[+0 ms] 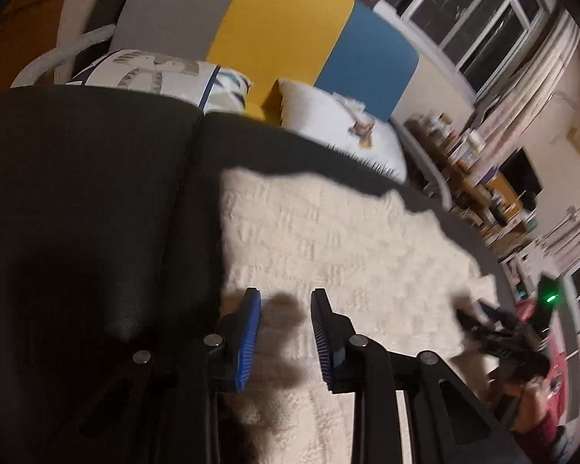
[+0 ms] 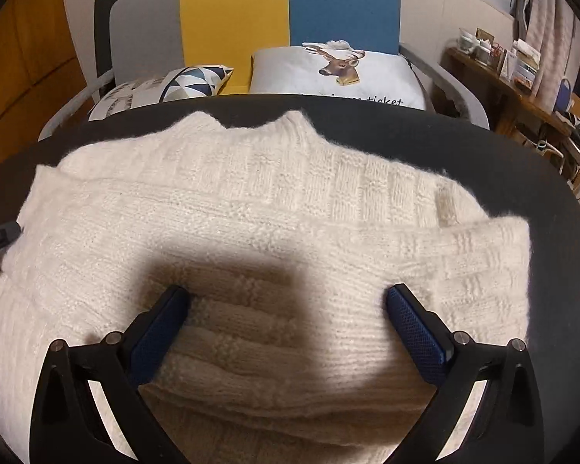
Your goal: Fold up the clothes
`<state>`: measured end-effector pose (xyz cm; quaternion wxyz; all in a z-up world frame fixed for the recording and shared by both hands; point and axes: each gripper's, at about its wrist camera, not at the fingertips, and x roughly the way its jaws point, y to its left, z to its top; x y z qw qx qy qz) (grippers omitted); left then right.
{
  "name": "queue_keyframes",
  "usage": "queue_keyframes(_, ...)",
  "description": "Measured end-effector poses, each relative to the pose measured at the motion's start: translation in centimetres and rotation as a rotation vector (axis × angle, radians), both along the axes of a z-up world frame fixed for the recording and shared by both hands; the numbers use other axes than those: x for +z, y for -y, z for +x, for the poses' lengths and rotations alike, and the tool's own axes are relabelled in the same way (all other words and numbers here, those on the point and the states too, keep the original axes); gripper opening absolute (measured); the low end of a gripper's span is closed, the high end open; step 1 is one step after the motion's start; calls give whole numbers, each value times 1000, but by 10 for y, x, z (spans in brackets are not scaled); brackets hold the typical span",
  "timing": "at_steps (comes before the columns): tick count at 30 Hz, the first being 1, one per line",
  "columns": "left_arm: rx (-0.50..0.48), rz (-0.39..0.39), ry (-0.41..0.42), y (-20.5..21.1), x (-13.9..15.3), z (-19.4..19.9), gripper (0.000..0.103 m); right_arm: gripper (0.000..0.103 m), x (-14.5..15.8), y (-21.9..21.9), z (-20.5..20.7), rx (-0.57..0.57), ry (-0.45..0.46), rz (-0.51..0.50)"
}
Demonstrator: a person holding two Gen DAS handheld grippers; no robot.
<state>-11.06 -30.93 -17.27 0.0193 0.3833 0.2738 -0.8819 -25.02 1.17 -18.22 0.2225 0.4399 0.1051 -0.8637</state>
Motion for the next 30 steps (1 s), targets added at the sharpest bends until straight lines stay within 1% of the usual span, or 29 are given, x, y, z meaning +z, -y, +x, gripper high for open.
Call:
queue_keyframes(2, -10, 6, -42, 4, 12, -6, 32, 103, 5, 3, -3, -2, 3, 5)
queue_keyframes(3, -17, -5, -57, 3, 18, -11, 32, 103, 10, 6, -4, 4, 3, -7)
queue_keyframes(4, -26, -20, -59, 2, 21, -19, 32, 103, 17, 11, -6, 22, -1, -47)
queue_keyframes(5, -35, -43, -45, 1, 22, -30, 33, 103, 22, 17, -7, 40, -6, -73)
queue_keyframes(7, -51, -79, -20, -1, 22, -47, 33, 103, 25, 32, -11, 77, -14, -75)
queue_keyframes(8, -51, -80, -12, -1, 20, -49, 33, 103, 26, 39, -13, 93, -17, -70)
queue_keyframes(10, -51, -82, 4, -1, 18, -53, 31, 103, 18, 50, -19, 100, -6, -33)
queue_keyframes(12, -52, -84, 20, -1, 15, -57, 31, 103, 0, 51, -29, 59, 30, 30)
queue_keyframes(13, -52, -85, 28, -1, 14, -59, 31, 103, -7, 48, -34, 37, 49, 15)
queue_keyframes(14, -52, -86, 35, -1, 12, -61, 31, 103, -11, 39, -36, 21, 59, -56)
queue_keyframes(15, -52, -87, 43, -1, 11, -63, 31, 103, -12, 36, -35, 20, 46, -71)
queue_keyframes(18, -53, -90, 67, -1, 7, -68, 32, 103, -10, 38, -30, 38, 39, -61)
queue_keyframes(19, -69, -94, 65, -5, 8, -73, 32, 103, -7, 38, -30, 43, 47, -67)
queue_keyframes(20, -107, -102, 50, -13, 11, -81, 32, 103, -2, 35, -33, 54, 64, -101)
queue_keyframes(23, -222, -125, 4, -39, 22, -105, 32, 103, 16, 23, -49, 114, 107, -298)
queue_keyframes(25, -298, -141, -26, -56, 30, -121, 32, 103, 21, 18, -64, 147, 146, -393)
queue_keyframes(26, -339, -151, -26, -66, 30, -132, 32, 103, 21, 17, -70, 165, 153, -406)
queue_keyframes(27, -377, -160, -6, -76, 25, -146, 32, 103, 20, 18, -76, 182, 159, -409)
queue_keyframes(30, -460, -161, 54, -97, 8, -178, 32, 103, 12, 24, -91, 237, 169, -366)
